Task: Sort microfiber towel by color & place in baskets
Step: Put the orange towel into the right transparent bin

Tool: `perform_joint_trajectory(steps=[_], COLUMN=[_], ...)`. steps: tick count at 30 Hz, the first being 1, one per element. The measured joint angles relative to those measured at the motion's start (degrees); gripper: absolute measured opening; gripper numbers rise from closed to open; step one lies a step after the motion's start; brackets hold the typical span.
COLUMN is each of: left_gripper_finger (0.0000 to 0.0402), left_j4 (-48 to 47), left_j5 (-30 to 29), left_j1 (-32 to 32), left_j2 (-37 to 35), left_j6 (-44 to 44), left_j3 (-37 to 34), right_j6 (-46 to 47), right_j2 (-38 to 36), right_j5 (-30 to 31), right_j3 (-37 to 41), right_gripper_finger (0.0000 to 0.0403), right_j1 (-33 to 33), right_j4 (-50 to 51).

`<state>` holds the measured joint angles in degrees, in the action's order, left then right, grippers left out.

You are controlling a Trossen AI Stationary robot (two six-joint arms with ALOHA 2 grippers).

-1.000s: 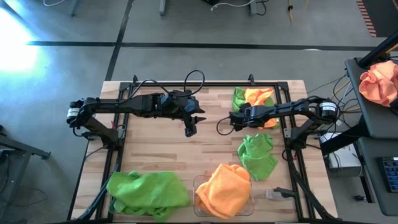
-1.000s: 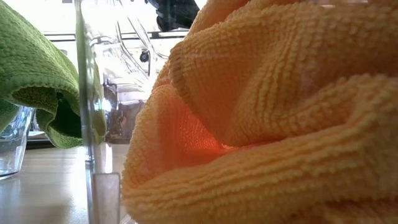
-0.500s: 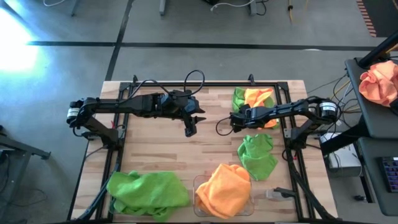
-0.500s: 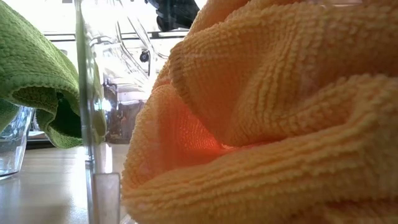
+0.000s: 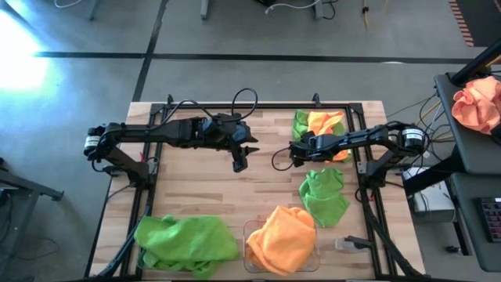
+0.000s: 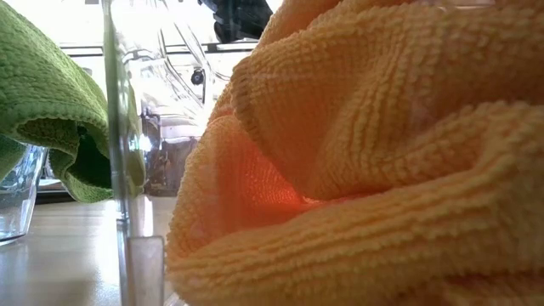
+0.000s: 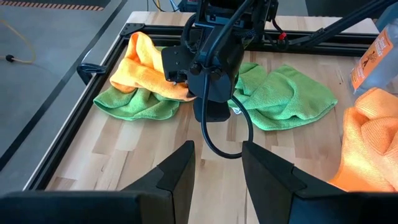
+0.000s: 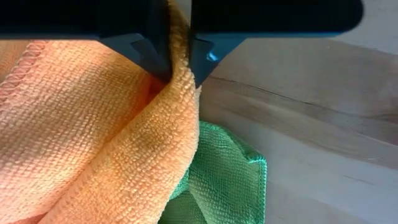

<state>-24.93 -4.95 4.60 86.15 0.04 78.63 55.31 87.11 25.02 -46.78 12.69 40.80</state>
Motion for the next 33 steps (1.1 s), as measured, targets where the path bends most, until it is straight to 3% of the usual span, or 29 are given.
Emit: perform_joint_trajectory(steps=[18,24,33], left_gripper_finger=[0.0118,0.0118,0.0118], left_j4=[-0.11,-2.83,-7.51], left_j5=[0.00,0.00,0.00], left_j1=[-0.02,-0.12,-1.62], left_j2=[0.00,0.00,-0.53], left_j6=[-0.75,-3.05,-4.08], left_j3=[0.00,-0.01,-0.02], right_j6=[-5.40,-7.66,-10.21], right_j2=[-1.99,-2.64,-2.67], right_j5=[-2.98,-0.45,6.84], right_j3=[-6.74,-14.30,-31.52], right_gripper_finger=[0.0009,0.0009,0.0009], right_j1=[-0.04,-0.07,-0.65], right_j4=[1.77,12.10,28.09])
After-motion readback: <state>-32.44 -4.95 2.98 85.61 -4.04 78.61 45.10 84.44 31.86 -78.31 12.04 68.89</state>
